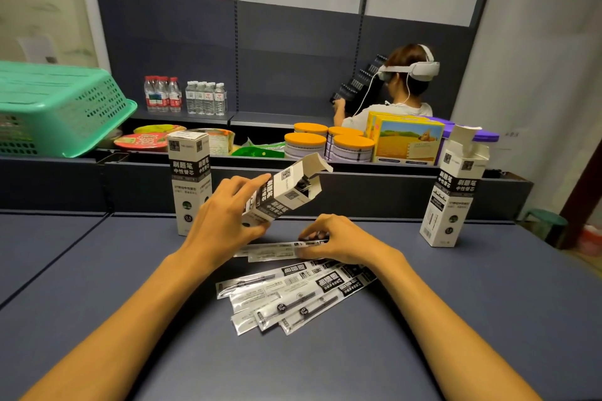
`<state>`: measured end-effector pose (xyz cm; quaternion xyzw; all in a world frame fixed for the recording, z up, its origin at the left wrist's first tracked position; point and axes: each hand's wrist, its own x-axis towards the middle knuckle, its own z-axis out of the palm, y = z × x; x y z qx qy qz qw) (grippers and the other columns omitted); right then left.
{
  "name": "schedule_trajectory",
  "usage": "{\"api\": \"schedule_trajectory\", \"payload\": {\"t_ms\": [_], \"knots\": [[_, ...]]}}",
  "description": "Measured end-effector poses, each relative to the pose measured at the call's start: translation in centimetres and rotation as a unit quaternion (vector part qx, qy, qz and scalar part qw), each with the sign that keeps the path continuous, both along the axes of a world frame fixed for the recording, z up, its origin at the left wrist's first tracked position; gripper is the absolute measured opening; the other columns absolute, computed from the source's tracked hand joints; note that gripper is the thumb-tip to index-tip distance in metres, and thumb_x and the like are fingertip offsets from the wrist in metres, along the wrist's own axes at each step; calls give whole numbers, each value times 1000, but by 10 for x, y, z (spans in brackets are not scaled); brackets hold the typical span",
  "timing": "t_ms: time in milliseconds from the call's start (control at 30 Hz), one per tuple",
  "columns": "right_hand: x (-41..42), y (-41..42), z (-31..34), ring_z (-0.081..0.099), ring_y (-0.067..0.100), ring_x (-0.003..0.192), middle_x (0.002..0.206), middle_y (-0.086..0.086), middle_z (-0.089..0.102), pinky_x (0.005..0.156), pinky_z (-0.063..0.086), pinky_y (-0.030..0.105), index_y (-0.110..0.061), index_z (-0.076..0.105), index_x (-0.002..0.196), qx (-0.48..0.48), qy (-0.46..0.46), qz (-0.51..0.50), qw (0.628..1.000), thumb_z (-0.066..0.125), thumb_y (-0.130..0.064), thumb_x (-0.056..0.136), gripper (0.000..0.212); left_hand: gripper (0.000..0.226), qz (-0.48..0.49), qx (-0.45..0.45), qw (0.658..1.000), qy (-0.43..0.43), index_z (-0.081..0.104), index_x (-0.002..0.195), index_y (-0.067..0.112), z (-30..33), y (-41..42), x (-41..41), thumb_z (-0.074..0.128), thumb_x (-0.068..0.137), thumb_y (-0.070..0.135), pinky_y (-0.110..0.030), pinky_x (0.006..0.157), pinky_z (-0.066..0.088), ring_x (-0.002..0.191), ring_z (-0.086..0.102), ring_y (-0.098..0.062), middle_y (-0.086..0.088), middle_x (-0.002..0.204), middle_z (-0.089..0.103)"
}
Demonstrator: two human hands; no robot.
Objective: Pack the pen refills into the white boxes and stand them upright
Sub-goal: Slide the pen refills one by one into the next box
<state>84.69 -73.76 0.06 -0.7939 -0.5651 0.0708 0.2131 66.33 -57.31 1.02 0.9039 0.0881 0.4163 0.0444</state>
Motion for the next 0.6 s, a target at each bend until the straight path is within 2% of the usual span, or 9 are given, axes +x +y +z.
{"api": "schedule_trajectory", "payload": {"t_ms": [267, 400, 467, 600], "knots": [[-2, -1, 2, 56, 10, 90, 100, -8, 57, 77, 54, 31, -29, 68, 95, -3, 21, -7, 1000, 72, -48, 79, 25, 82, -2, -4, 1000, -4, 43, 141, 22, 1, -1, -1, 83, 69, 27, -32, 69, 53, 103, 50, -16, -2, 116, 55], [-4, -1, 3, 58, 6, 88, 102, -11, 59, 70, 47, 18, -28, 69, 102, -1, 46, -4, 999, 70, -52, 80, 33, 84, -5, -4, 1000, -5, 42, 142, 23, 1, 0, -1, 83, 69, 27, -30, 69, 52, 102, 50, -16, -2, 115, 55], [-6, 0, 3, 57, 7, 88, 104, -10, 59, 70, 46, 18, -25, 69, 104, -5, 36, -1, 999, 68, -50, 82, 33, 84, -4, -4, 1000, -2, 42, 142, 24, 0, 0, -1, 83, 69, 28, -31, 69, 52, 102, 50, -15, -1, 115, 55], [-9, 2, 2, 57, 7, 75, 90, -8, 61, 60, 44, 18, -25, 66, 96, -6, 46, -2, 999, 68, -45, 82, 24, 84, -4, -4, 1000, -2, 42, 142, 24, 0, 0, -1, 83, 69, 28, -31, 69, 52, 103, 50, -16, -1, 116, 55]]}}
